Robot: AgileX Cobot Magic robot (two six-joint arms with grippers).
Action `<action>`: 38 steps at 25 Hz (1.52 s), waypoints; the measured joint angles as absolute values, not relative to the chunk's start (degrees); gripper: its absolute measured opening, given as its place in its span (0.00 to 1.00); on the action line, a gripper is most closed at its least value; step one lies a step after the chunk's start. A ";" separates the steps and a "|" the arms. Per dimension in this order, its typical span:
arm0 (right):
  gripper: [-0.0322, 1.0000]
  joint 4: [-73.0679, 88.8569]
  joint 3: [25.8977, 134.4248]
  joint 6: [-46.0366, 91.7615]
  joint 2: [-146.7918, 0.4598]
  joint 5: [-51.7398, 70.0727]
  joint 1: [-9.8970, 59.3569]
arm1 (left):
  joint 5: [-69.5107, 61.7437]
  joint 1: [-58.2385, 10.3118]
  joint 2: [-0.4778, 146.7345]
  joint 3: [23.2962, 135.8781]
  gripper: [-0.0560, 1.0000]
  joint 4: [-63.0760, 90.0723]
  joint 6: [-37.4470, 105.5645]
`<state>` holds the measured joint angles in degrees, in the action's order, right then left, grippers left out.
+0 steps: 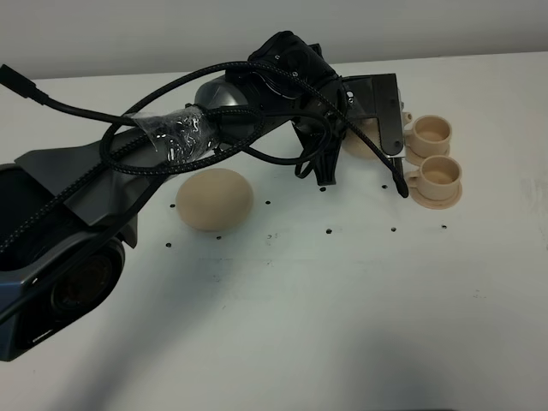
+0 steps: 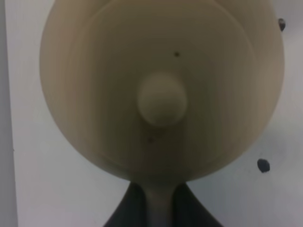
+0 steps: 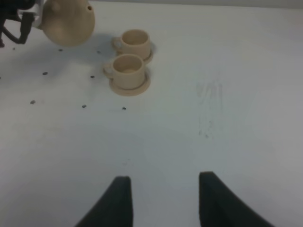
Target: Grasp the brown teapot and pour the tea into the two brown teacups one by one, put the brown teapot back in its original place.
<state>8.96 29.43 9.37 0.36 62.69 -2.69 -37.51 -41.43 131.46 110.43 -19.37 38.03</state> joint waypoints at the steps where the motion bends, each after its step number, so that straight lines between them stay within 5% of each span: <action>1: 0.35 8.96 29.43 9.37 0.36 62.69 -2.69 | -37.39 -41.64 131.46 110.43 0.18 -19.42 38.03; 38: 0.35 10.16 29.43 9.37 0.36 62.69 -2.69 | -35.84 -48.19 136.27 110.49 0.18 -39.68 23.62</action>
